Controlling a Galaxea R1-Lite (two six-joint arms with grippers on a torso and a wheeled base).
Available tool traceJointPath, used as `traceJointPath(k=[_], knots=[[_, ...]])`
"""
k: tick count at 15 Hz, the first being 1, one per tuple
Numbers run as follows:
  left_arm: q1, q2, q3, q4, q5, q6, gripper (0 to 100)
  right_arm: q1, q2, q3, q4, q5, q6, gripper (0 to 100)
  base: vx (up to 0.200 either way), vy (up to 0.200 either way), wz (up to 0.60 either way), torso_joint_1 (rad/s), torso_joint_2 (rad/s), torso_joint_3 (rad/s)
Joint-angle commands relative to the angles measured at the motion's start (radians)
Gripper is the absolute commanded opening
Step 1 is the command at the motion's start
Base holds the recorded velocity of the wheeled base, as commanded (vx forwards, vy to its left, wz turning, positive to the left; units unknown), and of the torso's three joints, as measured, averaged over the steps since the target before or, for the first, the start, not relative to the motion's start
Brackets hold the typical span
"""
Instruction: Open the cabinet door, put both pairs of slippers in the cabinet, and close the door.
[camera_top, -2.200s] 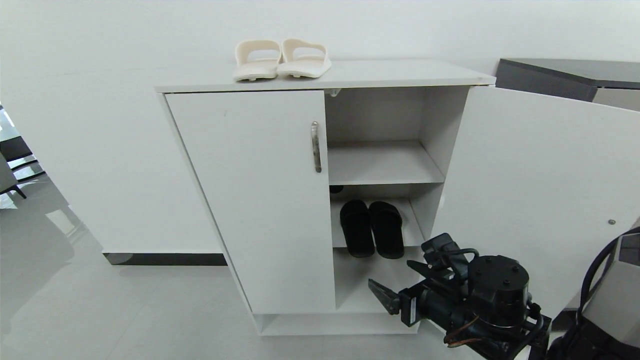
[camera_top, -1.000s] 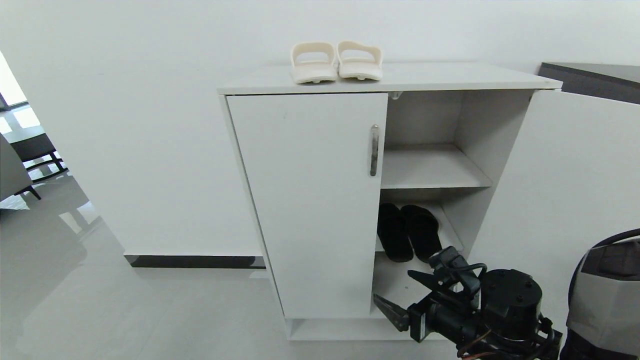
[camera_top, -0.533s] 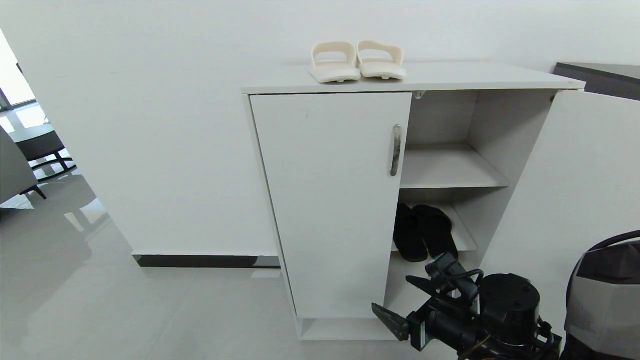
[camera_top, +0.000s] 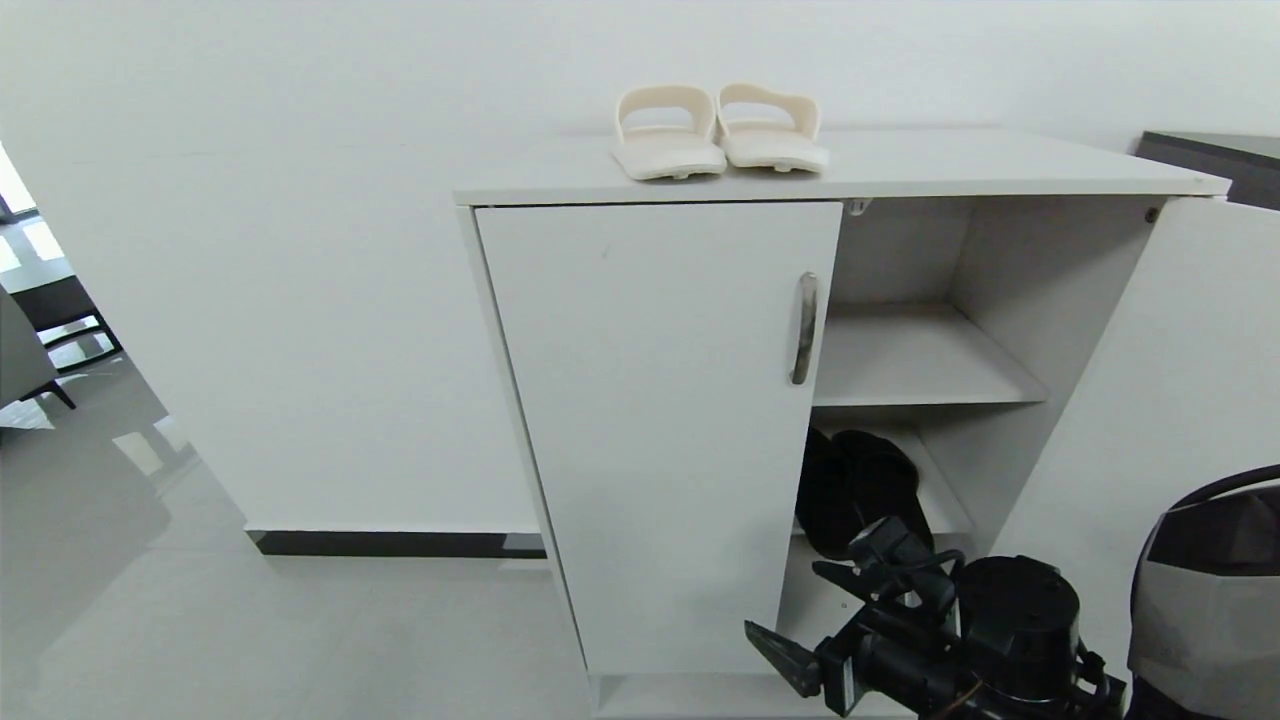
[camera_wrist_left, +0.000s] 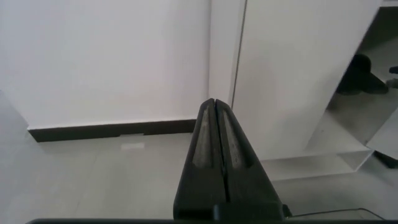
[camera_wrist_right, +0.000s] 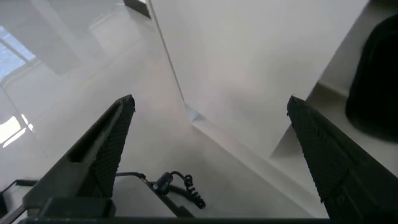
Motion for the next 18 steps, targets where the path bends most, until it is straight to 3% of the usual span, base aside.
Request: traceJointPath(k=[1, 8, 17, 18], knots=[[-0.001, 0.002, 0.0, 0.0, 0.0, 0.0, 0, 0.0, 0.003, 0.001, -0.001, 0.001, 0.0, 100, 0.2, 0.0, 0.0, 0.002, 0.0, -0.002], [0.0, 0.002, 0.0, 0.0, 0.0, 0.0, 0, 0.0, 0.003, 0.002, -0.001, 0.001, 0.0, 100, 0.029, 0.0, 0.0, 0.007, -0.02, -0.018], [0.0, 0.002, 0.0, 0.0, 0.0, 0.0, 0, 0.01, 0.003, 0.02, -0.001, 0.008, -0.003, 100, 0.0, 0.0, 0.0, 0.157, -0.43, -0.269], [0.0, 0.002, 0.0, 0.0, 0.0, 0.0, 0, 0.011, -0.009, 0.062, -0.001, 0.079, -0.005, 100, 0.0, 0.0, 0.0, 0.183, -0.47, -0.281]])
